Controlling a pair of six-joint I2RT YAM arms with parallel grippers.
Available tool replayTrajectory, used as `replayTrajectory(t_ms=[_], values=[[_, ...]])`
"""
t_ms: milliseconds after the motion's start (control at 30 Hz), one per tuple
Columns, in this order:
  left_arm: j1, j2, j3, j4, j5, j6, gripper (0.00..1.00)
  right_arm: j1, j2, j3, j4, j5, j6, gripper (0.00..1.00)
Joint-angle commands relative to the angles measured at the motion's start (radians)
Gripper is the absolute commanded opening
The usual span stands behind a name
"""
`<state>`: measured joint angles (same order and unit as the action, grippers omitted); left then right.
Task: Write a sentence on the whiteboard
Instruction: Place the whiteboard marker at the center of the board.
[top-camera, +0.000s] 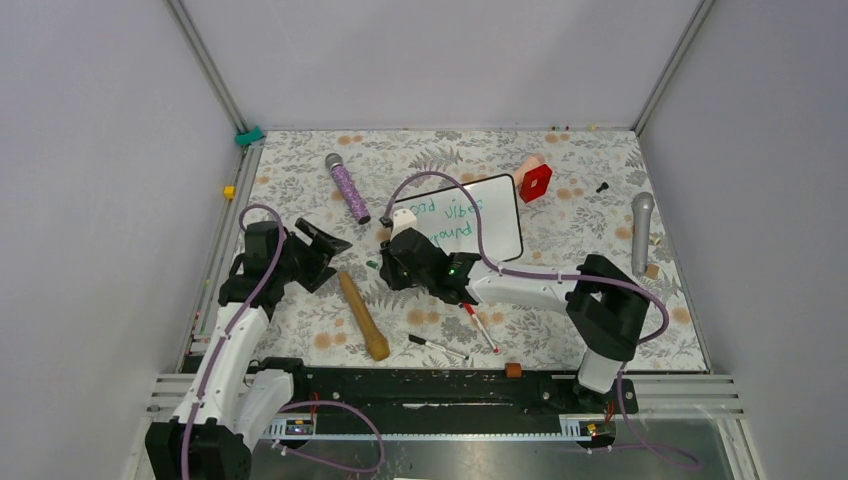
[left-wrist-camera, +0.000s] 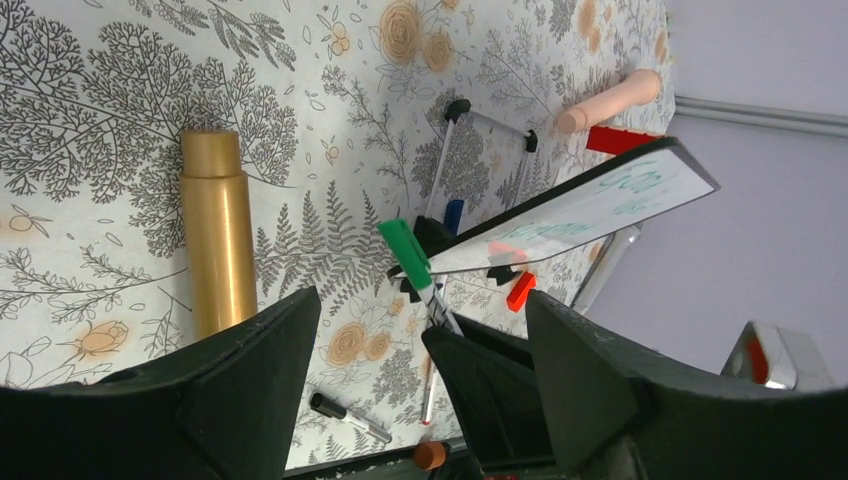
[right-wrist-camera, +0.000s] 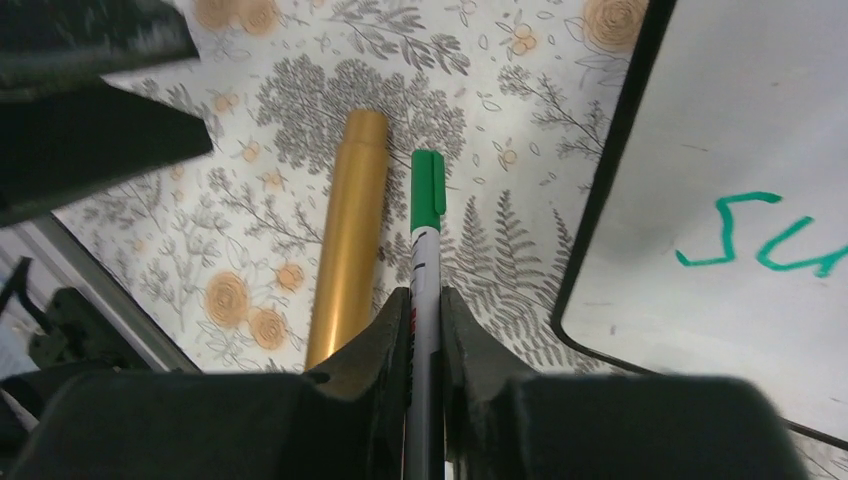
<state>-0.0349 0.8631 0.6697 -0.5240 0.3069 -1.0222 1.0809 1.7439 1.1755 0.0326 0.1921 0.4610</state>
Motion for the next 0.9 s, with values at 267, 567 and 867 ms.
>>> replayTrajectory(t_ms=[267,567,867], values=[[0.006,-0.121,-0.094,0.101,0.022,0.084,0.79,0.033,0.061,-0.069,0.289,0.009,0.104,0.42],[0.004,-0.169,-0.109,0.172,0.039,0.149,0.93,0.032,-0.076,-0.156,0.293,0.079,-0.031,0.58],[-0.092,-0.418,-0.217,0.388,-0.128,0.293,0.99,-0.077,-0.489,-0.330,0.019,0.181,-0.214,0.66]])
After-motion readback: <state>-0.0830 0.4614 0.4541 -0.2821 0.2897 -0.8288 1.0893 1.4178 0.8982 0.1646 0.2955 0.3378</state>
